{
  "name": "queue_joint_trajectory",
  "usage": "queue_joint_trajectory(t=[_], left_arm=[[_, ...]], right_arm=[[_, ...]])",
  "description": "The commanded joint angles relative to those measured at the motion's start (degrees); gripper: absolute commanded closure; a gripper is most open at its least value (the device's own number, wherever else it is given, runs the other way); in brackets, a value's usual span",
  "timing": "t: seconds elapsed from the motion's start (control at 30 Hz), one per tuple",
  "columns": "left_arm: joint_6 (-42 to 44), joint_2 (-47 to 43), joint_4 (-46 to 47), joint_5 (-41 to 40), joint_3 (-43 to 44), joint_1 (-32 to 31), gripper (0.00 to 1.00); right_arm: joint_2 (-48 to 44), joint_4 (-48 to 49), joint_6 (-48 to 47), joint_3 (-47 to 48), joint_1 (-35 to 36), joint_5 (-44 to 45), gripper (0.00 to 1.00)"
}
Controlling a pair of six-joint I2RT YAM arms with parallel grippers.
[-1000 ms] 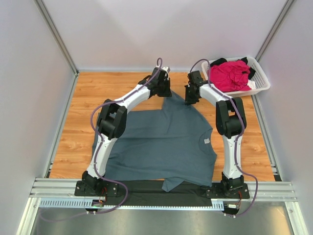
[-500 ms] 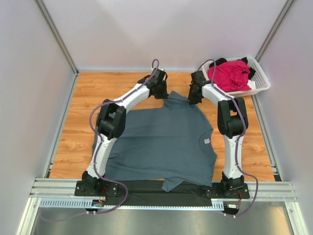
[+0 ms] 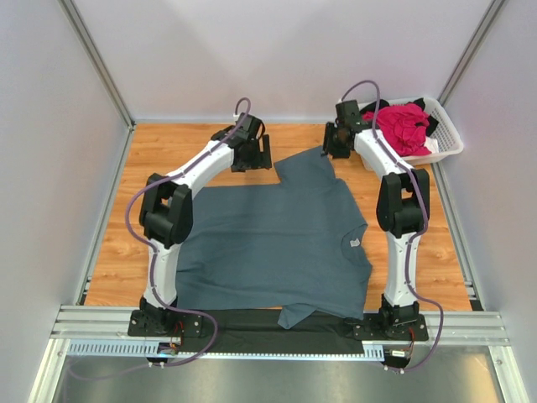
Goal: Fold and stack the t-shirts
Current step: Flatten the tshirt out
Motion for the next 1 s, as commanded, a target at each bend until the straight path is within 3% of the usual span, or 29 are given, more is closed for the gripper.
queue_joint_trajectory(t=[0.0, 0.17, 0.4, 0.7, 0.97], left_arm=[[0.07, -10.32, -2.78, -6.26, -4.57, 1.00, 0.13], [-1.95, -17.89, -10.25, -14.96, -12.84, 4.52, 0.13], [-5.74, -27.37, -10.35, -12.51, -25.75, 13.48, 0.13], [-4.51, -30.02, -11.15, -13.84, -29.89, 22.26, 0.13], [-3.46, -31.43, -9.47, -12.42, -31.92, 25.79, 0.13]], right_arm=[[1.30, 2.31, 0.69, 10.82, -0.06, 0.65, 0.54], [10.71, -0.95, 2.90, 19.62, -0.06, 7.42, 0.55], [14.66, 3.79, 0.88, 20.15, -0.06, 9.80, 0.48], [17.57, 5.72, 3.60, 22.53, -0.06, 6.99, 0.45], [19.33, 9.07, 4.66, 23.67, -0.06, 7.78, 0.44]])
